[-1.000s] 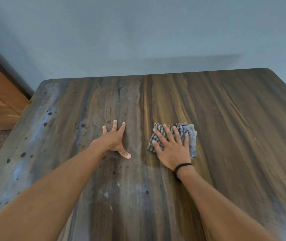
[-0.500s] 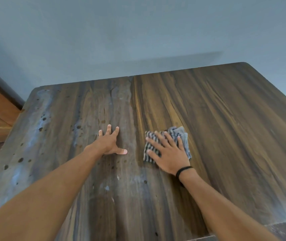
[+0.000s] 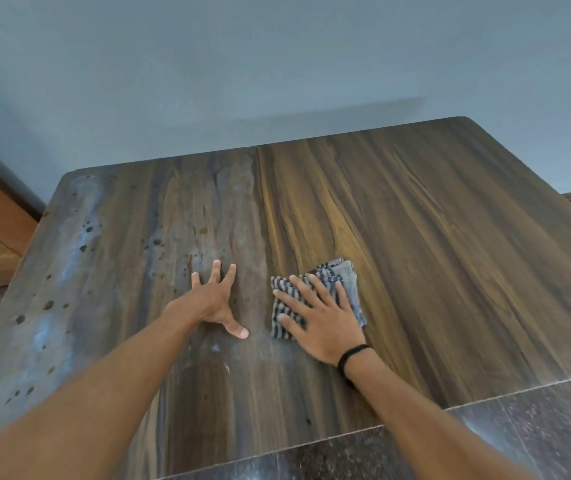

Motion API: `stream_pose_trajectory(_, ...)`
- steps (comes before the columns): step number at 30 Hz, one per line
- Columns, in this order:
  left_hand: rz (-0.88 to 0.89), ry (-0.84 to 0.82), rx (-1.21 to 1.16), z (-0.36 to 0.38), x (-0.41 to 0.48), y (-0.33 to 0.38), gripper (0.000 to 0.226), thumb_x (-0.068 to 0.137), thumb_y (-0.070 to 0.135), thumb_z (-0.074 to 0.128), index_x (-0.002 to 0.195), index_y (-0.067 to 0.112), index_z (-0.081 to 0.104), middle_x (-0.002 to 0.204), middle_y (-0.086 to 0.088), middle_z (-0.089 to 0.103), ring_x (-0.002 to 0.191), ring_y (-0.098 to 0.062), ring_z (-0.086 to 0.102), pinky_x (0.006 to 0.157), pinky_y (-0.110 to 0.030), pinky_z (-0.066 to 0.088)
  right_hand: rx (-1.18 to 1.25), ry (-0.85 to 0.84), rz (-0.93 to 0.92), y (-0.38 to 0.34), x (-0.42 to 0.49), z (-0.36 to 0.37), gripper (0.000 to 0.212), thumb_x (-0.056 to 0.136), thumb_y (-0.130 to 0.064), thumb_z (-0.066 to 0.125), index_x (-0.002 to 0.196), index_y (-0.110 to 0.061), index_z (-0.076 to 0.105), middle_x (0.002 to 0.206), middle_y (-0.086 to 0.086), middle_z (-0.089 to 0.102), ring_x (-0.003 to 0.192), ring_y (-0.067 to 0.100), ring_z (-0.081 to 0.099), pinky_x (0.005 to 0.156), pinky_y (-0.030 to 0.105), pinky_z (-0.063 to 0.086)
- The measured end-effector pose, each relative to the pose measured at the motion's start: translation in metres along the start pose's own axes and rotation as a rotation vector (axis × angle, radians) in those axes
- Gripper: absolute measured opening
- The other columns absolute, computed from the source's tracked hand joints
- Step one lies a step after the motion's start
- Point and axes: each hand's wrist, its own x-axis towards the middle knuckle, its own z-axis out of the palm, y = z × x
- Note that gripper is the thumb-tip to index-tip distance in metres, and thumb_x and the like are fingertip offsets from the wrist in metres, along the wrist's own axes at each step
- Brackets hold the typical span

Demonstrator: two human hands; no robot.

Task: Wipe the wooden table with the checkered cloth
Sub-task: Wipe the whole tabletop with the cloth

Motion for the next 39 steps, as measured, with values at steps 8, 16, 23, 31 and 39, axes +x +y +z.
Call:
stream_pose_trajectory(8, 0.006, 0.018, 0.012, 0.003, -0.001, 0.001, 0.150, 0.061, 0.054, 0.087, 0.146, 0.032, -0.033, 0.153, 0.002, -0.041, 0.143, -0.045, -0.025, 0.115, -0.063, 0.013, -0.015, -0.050, -0.057, 0.033, -0.002, -0.012, 0.058, 0.098, -0.073, 0.008, 0.154, -0.062, 0.001, 0.169, -0.021, -0.005, 0.156, 0.015, -0.012, 0.120, 0.052, -0.019)
stream_pose_trajectory(16, 0.008, 0.029, 0.006, 0.002, -0.004, 0.000, 0.149, 0.061, 0.053, 0.087, 0.148, 0.031, -0.032, 0.155, 0.001, -0.039, 0.142, -0.045, -0.025, 0.115, -0.063, 0.012, -0.071, -0.031, -0.151, 0.022, -0.054, -0.001, 0.057, 0.099, -0.073, 0.006, 0.155, -0.061, 0.002, 0.169, -0.020, -0.004, 0.155, 0.012, -0.016, 0.122, 0.054, -0.015)
stream_pose_trajectory(23, 0.016, 0.040, -0.003, 0.003, -0.004, -0.001, 0.148, 0.060, 0.054, 0.087, 0.149, 0.030, -0.030, 0.156, 0.001, -0.037, 0.143, -0.046, -0.023, 0.115, -0.062, 0.011, -0.064, 0.008, -0.043, 0.014, -0.053, 0.004, 0.058, 0.099, -0.072, 0.007, 0.155, -0.059, 0.002, 0.169, -0.018, -0.005, 0.156, 0.016, -0.014, 0.120, 0.055, -0.019)
stream_pose_trajectory(31, 0.023, 0.083, -0.011, 0.006, -0.004, -0.003, 0.151, 0.056, 0.056, 0.088, 0.150, 0.031, -0.028, 0.158, 0.000, -0.034, 0.143, -0.047, -0.021, 0.117, -0.063, 0.010, -0.073, 0.006, -0.043, 0.021, -0.073, 0.003, 0.057, 0.100, -0.071, 0.007, 0.156, -0.059, 0.003, 0.170, -0.017, -0.002, 0.157, 0.017, -0.012, 0.122, 0.057, -0.015)
stream_pose_trajectory(39, 0.024, 0.072, -0.039, 0.007, -0.003, -0.003, 0.150, 0.058, 0.054, 0.088, 0.150, 0.032, -0.028, 0.157, 0.003, -0.035, 0.144, -0.044, -0.022, 0.116, -0.064, 0.012, -0.139, 0.000, -0.091, 0.043, -0.122, 0.003, 0.053, 0.103, -0.071, 0.010, 0.153, -0.063, -0.001, 0.169, -0.018, -0.006, 0.156, 0.016, -0.016, 0.122, 0.054, -0.015)
